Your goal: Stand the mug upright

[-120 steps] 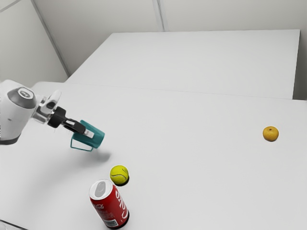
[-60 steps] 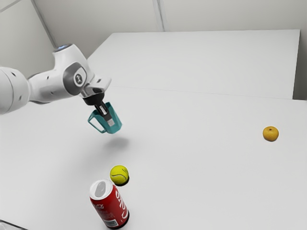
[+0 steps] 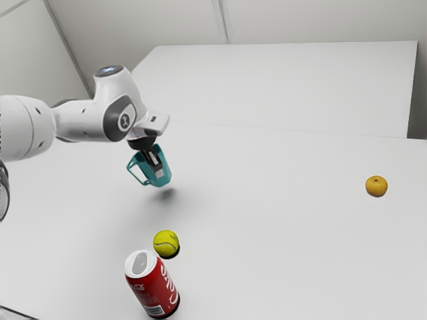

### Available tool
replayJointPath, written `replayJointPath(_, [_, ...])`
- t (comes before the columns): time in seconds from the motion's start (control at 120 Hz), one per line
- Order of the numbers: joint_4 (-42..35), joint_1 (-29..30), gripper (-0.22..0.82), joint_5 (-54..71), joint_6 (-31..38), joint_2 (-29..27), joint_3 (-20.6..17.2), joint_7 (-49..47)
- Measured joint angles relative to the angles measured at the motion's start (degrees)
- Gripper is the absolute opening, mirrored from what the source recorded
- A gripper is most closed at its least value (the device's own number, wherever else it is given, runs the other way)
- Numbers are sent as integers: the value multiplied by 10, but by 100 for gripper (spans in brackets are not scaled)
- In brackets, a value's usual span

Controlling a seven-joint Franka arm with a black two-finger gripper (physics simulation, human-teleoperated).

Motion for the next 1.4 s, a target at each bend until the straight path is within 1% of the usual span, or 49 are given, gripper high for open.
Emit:
replayJointPath(0.217, [-14, 3, -18, 3, 21, 14, -12, -24])
replayJointPath(0.842, [-37, 3, -17, 4, 61, 35, -14, -63])
replayJointPath(0.983, [-39, 3, -9, 1, 64, 36, -14, -64])
replayJointPath(1.258, [-41, 3, 15, -1, 68, 36, -14, -64])
replayJointPath(1.4, [-41, 2, 25, -2, 69, 34, -14, -64])
